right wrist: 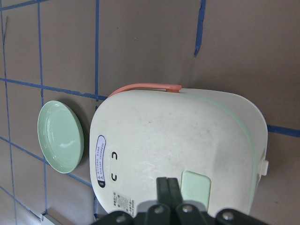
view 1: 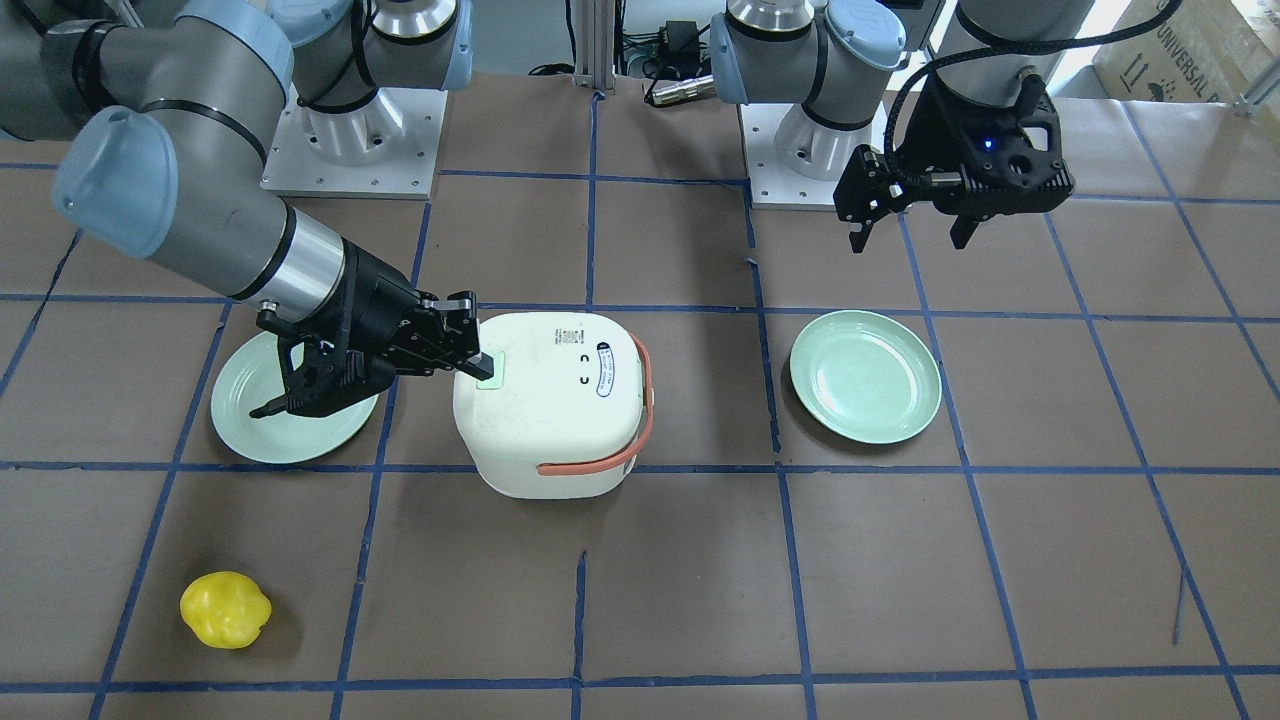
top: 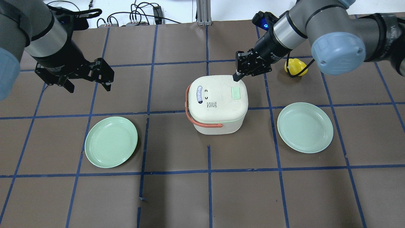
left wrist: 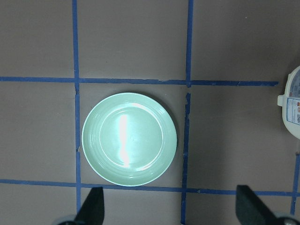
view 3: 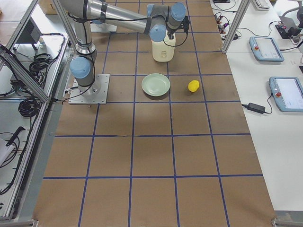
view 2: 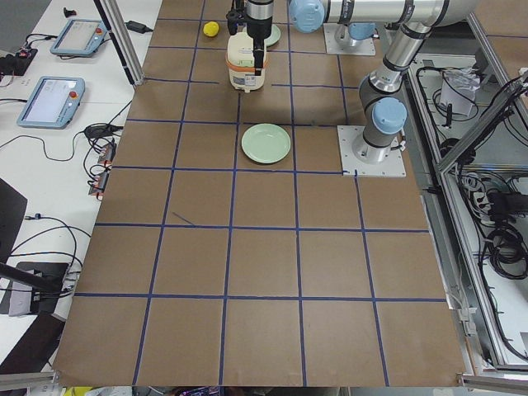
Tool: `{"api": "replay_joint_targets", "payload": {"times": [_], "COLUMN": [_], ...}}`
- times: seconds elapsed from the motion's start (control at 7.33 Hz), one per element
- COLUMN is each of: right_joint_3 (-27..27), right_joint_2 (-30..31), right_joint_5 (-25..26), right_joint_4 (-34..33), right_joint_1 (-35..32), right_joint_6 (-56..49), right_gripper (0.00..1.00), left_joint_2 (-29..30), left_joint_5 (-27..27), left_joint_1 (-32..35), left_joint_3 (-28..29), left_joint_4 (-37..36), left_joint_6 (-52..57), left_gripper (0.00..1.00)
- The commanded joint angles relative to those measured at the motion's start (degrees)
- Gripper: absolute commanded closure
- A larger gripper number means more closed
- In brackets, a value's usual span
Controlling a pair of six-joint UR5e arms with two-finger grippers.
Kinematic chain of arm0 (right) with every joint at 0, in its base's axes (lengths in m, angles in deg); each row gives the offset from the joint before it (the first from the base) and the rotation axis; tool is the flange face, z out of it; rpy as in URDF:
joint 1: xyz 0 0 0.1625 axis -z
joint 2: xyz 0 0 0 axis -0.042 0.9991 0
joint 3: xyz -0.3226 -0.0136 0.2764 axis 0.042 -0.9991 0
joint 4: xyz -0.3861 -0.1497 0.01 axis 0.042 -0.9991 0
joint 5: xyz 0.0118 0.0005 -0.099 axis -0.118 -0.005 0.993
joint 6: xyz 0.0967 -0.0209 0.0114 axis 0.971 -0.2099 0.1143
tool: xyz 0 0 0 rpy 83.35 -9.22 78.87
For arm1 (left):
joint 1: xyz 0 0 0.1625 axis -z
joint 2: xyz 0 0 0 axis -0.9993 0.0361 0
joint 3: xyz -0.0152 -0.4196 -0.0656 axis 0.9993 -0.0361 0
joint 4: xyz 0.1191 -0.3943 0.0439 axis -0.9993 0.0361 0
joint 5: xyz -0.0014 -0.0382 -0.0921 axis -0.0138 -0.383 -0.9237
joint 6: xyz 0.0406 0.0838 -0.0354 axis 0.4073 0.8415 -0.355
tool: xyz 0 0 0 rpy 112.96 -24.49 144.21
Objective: Press rice cooker button
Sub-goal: 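Lower the right gripper over the green button on the cooker lid, then press down on the green lid button with the right gripper fingertips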
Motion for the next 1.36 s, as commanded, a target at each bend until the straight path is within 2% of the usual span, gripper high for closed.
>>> {"api": "replay_joint_targets", "payload": {"times": [0.0,1.23], "right_joint_3": [1.4,2.5], "right_joint_2": [0.0,-0.3], "right_joint_5": [0.0,0.0], "right_joint_4": [-0.9,-1.6], "right_joint_1": [0.0,0.4], "right_joint_6": [-0.6,-2.9], "right_gripper": [0.92,0.92], "left_joint_2": [0.0,0.0], "left_joint_5": [0.0,0.0], "left_joint_1": [0.0,0.0], "left_joint_3": [0.0,0.0], "left_joint_4": [0.0,0.0], "left_joint_6": [0.0,0.1], "left_gripper": [0.00,0.00]}}
